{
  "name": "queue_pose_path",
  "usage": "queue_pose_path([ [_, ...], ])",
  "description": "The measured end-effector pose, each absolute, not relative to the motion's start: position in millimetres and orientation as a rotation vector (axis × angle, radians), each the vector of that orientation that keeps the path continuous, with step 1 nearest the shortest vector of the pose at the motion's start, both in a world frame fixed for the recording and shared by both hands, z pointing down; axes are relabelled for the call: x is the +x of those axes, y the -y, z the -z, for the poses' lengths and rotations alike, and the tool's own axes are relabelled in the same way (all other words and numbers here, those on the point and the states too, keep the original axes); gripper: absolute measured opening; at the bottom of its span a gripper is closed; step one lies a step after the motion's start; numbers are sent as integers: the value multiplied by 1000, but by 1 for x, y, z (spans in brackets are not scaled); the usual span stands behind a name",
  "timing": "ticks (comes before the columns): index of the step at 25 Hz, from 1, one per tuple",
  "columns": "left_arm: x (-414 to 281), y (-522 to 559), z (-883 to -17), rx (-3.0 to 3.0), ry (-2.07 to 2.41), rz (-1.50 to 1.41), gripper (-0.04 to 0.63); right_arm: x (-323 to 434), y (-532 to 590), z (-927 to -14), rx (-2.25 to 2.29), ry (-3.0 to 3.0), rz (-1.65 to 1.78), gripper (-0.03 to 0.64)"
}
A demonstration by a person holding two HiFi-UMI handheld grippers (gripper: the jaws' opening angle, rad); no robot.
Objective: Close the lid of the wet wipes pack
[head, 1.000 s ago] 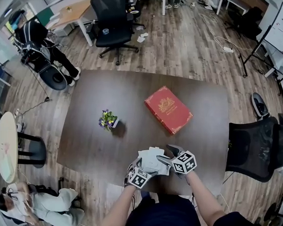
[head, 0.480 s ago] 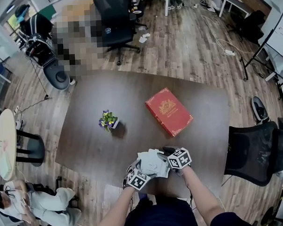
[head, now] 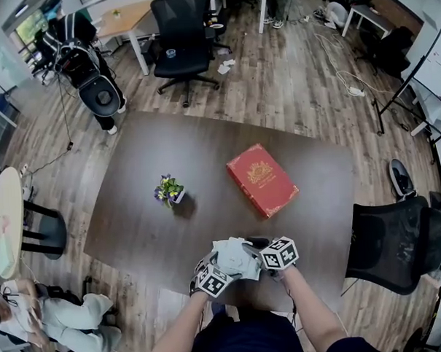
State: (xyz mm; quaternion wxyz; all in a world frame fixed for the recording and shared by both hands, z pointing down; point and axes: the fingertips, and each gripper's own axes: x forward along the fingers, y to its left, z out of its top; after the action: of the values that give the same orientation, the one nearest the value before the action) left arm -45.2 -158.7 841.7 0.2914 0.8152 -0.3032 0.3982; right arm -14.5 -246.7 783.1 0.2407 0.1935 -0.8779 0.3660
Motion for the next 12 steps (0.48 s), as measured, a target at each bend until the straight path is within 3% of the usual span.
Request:
queue_pose_path([
  [12,-45,161,-842,2185,810,-1035,525,-30,210,-759,474,2451,-951,117],
])
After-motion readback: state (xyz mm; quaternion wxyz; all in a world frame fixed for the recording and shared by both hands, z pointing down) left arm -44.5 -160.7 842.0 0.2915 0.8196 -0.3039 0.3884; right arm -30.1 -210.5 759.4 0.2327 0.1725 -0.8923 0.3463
